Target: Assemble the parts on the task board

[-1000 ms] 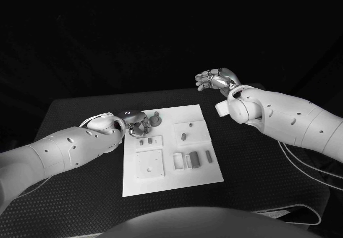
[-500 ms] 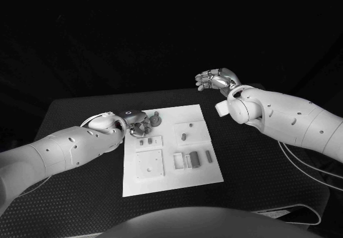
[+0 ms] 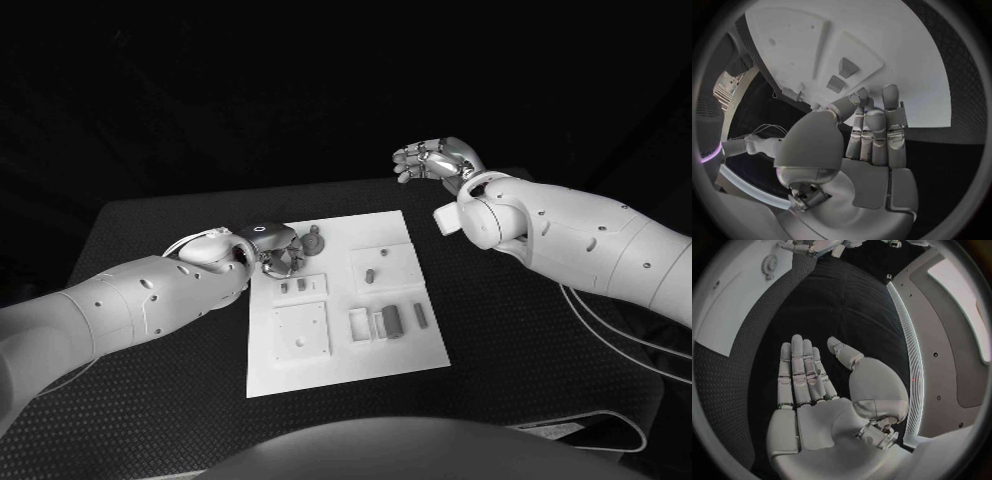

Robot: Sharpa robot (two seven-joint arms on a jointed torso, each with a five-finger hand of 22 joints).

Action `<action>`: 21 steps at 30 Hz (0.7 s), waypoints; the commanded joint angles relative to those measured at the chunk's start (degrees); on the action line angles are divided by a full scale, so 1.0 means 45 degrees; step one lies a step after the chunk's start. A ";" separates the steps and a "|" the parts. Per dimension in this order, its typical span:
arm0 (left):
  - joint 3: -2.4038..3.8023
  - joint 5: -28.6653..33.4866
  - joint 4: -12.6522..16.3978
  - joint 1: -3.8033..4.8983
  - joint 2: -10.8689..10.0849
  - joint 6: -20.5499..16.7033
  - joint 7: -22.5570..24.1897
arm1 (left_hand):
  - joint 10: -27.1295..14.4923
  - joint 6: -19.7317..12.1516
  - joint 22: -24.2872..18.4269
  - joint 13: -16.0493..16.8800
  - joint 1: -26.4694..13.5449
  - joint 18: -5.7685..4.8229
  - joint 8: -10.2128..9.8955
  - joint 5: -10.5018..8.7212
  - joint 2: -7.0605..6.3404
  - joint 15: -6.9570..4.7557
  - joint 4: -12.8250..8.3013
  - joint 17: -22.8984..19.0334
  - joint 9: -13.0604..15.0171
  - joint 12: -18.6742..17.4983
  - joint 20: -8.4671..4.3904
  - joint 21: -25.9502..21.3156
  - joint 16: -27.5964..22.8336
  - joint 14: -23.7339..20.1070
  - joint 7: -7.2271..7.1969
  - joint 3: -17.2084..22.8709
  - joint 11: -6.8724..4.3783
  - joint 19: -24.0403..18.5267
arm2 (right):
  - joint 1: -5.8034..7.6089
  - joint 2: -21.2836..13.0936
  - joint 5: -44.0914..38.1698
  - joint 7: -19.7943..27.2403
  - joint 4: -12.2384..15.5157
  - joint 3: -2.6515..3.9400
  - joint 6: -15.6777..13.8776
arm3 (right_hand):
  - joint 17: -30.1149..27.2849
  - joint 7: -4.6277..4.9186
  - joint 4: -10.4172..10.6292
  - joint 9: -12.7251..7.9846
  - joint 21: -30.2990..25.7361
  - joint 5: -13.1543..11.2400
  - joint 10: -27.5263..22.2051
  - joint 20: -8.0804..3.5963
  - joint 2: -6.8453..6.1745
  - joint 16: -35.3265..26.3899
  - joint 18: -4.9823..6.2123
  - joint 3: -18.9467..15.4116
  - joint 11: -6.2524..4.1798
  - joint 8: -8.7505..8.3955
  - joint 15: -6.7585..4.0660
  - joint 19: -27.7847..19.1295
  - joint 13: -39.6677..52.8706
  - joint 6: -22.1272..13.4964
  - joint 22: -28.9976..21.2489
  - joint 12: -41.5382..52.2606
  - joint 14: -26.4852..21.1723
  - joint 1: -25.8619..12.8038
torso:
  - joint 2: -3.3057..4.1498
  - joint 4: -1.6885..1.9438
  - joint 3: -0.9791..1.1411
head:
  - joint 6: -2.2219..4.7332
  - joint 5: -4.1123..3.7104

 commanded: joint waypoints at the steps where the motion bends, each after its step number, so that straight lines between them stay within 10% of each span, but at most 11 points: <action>1: -0.0156 -0.0365 -0.0052 -0.0278 0.0061 0.0214 0.0040 | 0.1540 0.0110 0.0025 0.0008 0.0037 0.0132 0.0087 0.0074 0.0065 -0.0088 0.0018 0.0028 -0.0025 0.0045 -0.0105 -0.0045 0.0093 -0.0004 0.0012 0.0017 0.0254 0.0012 | -0.0006 -0.0005 0.0021 0.0134 0.0014 0.0004 0.0090 | 0.0023 0.0051 -0.0004 -0.0017 -0.0072 -0.0004 0.0113 0.0126 0.0098 -0.0064 0.0082 -0.0080 0.0000 0.0053 -0.0004 0.0008 -0.0025 0.0045 0.0017 -0.0068 0.0094 -0.0031 | 0.0004 0.0002 0.0000 | 0.0001 -0.0005; 21: -0.0197 -0.0108 -0.0301 -0.0399 0.0054 -0.0850 0.0529 | 0.1611 0.0149 0.0101 0.0123 0.0027 0.0064 0.0112 0.0079 0.0025 -0.0130 0.0042 0.0124 -0.0098 0.0135 -0.0170 -0.0082 0.0218 -0.0069 -0.0003 0.0058 0.0211 0.0047 | -0.0025 -0.0024 0.0027 0.0134 0.0023 0.0004 0.0092 | 0.0055 0.0051 -0.0004 -0.0025 -0.0081 -0.0003 0.0116 0.0132 0.0105 -0.0099 0.0089 -0.0084 0.0001 0.0054 -0.0004 0.0008 -0.0044 0.0044 0.0022 -0.0068 0.0103 -0.0037 | 0.0000 0.0008 0.0002 | 0.0001 0.0015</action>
